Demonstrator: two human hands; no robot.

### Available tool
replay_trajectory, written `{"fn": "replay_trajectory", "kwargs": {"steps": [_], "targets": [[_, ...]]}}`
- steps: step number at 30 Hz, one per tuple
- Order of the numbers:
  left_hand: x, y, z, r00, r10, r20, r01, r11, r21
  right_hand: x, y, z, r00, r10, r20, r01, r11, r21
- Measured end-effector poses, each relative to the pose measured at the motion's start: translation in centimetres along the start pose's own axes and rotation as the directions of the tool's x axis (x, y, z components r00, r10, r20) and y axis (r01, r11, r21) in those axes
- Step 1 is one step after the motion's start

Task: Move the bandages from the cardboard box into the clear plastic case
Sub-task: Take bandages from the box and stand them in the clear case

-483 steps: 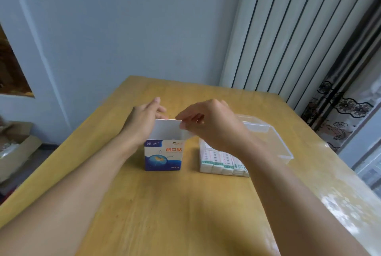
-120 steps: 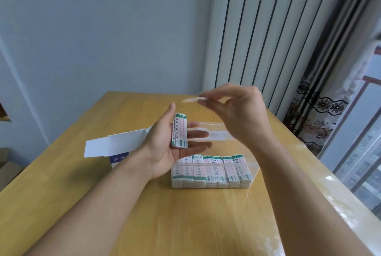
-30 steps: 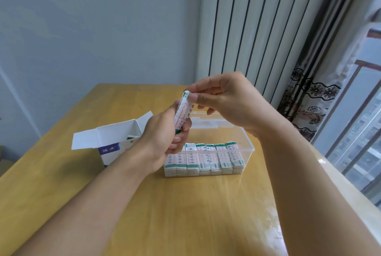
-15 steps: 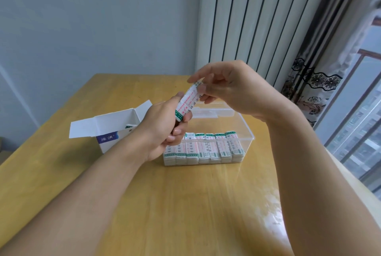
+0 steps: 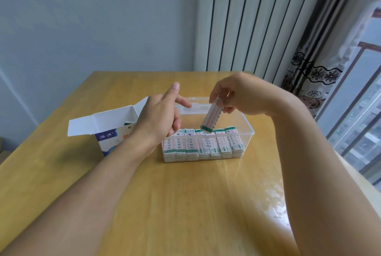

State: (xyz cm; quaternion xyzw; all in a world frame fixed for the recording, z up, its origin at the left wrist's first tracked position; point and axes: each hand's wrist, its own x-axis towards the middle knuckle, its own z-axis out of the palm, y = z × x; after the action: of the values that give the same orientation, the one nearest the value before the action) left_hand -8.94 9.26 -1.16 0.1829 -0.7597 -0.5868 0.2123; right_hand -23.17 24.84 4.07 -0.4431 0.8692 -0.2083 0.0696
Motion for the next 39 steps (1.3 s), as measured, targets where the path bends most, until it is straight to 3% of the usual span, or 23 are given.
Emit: {"fn": "replay_trajectory", "kwargs": {"steps": [4,7,16,28,35,39], "targets": [[0.2,-0.1,0.0,1.0,-0.027,0.009,0.028,0.998,-0.062,1.1,0.0,2.4,0.98,0.051,0.195,-0.047,0.999,-0.025],[0.3,-0.1,-0.1,0.999,-0.046,0.013,0.047,0.995,-0.088,1.6,0.1,3.2,0.964,0.052,0.262,-0.044,0.998,-0.036],[0.3,-0.1,-0.2,0.998,-0.055,0.025,0.057,0.995,-0.084,2.8,-0.1,4.9,0.977,0.018,0.214,0.01,0.991,-0.131],[0.4,-0.2,-0.2,0.999,-0.045,0.027,0.046,0.997,-0.062,2.9,0.4,5.2,0.981,0.042,0.191,-0.042,0.999,-0.003],[0.4,-0.3,-0.2,0.999,-0.042,0.027,0.044,0.997,-0.059,3.3,0.2,6.0,0.988,0.044,0.148,-0.032,0.996,-0.083],[0.3,-0.2,-0.2,0.998,-0.047,0.032,0.049,0.997,-0.053,2.8,0.2,5.0,0.984,0.034,0.173,-0.038,0.999,0.023]]}}
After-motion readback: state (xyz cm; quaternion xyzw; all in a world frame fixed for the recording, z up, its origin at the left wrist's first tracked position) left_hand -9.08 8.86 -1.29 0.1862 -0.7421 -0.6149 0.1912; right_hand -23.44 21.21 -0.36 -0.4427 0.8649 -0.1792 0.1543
